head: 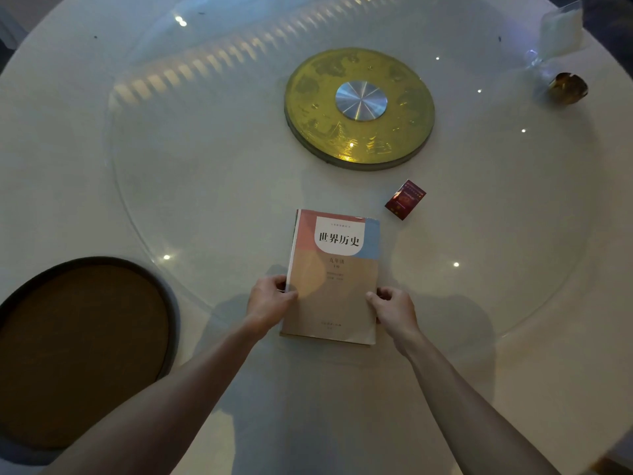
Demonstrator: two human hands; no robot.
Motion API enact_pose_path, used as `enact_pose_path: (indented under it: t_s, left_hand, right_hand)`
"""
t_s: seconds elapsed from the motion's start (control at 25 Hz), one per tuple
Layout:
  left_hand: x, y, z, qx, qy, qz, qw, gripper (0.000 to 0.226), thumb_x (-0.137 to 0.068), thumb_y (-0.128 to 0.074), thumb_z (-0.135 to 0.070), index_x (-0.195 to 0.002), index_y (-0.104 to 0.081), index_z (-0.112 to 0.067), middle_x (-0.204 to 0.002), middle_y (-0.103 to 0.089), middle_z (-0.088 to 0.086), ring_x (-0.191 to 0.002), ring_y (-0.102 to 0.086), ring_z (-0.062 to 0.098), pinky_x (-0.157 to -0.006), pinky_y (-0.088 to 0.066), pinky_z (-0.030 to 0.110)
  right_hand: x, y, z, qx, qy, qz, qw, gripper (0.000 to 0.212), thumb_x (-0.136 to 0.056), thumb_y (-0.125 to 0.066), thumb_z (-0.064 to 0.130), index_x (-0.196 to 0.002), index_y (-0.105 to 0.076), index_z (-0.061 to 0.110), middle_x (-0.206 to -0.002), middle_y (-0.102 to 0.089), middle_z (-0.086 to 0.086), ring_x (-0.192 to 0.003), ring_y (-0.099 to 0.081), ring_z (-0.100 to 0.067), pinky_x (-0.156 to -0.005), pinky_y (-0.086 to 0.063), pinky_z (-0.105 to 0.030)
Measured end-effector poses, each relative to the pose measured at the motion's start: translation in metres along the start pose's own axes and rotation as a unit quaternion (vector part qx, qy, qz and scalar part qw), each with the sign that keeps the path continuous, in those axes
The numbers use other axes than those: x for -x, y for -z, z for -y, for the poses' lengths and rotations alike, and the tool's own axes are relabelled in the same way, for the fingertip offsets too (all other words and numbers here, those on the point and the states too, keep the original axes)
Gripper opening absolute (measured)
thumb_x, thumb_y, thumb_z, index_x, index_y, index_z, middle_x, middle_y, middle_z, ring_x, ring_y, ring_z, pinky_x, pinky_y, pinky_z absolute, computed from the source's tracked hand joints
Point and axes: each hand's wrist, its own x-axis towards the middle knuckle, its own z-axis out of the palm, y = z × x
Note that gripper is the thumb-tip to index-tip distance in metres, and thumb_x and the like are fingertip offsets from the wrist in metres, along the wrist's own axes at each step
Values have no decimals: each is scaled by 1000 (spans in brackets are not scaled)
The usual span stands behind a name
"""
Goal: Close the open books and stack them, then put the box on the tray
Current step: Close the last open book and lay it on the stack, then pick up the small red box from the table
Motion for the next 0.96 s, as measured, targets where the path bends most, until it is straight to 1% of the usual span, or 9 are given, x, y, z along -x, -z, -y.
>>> enact_pose_path:
  t_s: [0.08, 0.2, 0.28, 0.36, 0.48, 0.64, 0.8, 0.88, 0.96]
  left_hand:
    - [-5, 0, -7, -21, 5, -8, 1000, 25, -83, -66, -17, -103, -79, -15, -94, -78, 1, -90, -74, 21, -76, -61, 36]
    - [-14, -4, -32, -32, -17, -44, 998, 51, -81, -69, -28, -130, -62, -16, -115, -67, 6, -108, -66, 24, -92, -57, 42]
    - [-23, -9, -58, -77, -66, -84, 991, 63, -84, -71, -26, -142, -50, -14, -126, -55, 11, -119, -54, 25, -103, -48, 37]
    - [-32, -15, -91, -103, -129, -97, 982, 59, -88, -70, -22, -142, -50, -14, -124, -50, 9, -119, -49, 22, -98, -41, 29]
    - [-56, -31, -136, -86, -163, -49, 982, 50, -88, -68, -24, -136, -59, -16, -123, -57, 6, -116, -56, 19, -87, -43, 21]
    - [-87, -65, -184, -52, -145, 50, 987, 52, -91, -68, -28, -140, -59, -14, -133, -64, 6, -117, -63, 19, -97, -54, 37]
    - [-110, -99, -213, -58, -121, 84, 987, 54, -96, -61, -26, -147, -51, -12, -146, -56, 5, -127, -57, 20, -89, -54, 29]
    - [-119, -116, -221, -60, -107, 96, 988, 55, -98, -58, -23, -150, -46, -13, -151, -50, 6, -133, -53, 23, -102, -51, 37]
    - [-124, -128, -222, -61, -96, 103, 988, 55, -98, -56, -20, -151, -44, -15, -150, -50, 7, -133, -52, 25, -104, -48, 37]
  right_hand:
    - [3, 4, 9, -9, -11, 12, 1000, 34, -75, -68, 45, -88, -79, 15, -88, -81, 2, -85, -77, -20, -84, -62, -53]
    - [1, 14, 23, -23, -33, 47, 998, 17, -93, -70, 19, -99, -75, 4, -94, -78, -8, -78, -72, -20, -77, -64, -46]
    - [-11, 27, 30, 11, -18, 41, 999, 21, -93, -71, 23, -103, -72, 4, -94, -74, -8, -77, -68, -19, -69, -60, -40]
    - [-29, 42, 39, 35, -2, 3, 999, 27, -90, -73, 29, -105, -70, 7, -100, -73, -8, -82, -68, -21, -70, -60, -41]
    - [-59, 66, 59, 45, 14, -48, 998, 43, -87, -72, 35, -121, -65, 10, -108, -69, -7, -96, -71, -28, -86, -61, -51]
    - [-101, 92, 88, 34, 47, -92, 994, 55, -91, -68, 31, -141, -55, 9, -113, -63, -5, -105, -68, -29, -96, -57, -53]
    - [-127, 103, 102, -56, 22, -65, 996, 56, -100, -57, 15, -152, -41, 1, -113, -59, -9, -92, -63, -21, -92, -59, -48]
    - [-134, 106, 102, -78, 15, -49, 996, 56, -101, -53, 9, -154, -37, -2, -102, -58, -7, -88, -60, -19, -90, -58, -48]
    - [-137, 104, 102, -80, 23, -27, 996, 47, -100, -49, 5, -147, -47, -2, -96, -57, -8, -86, -57, -21, -87, -58, -49]
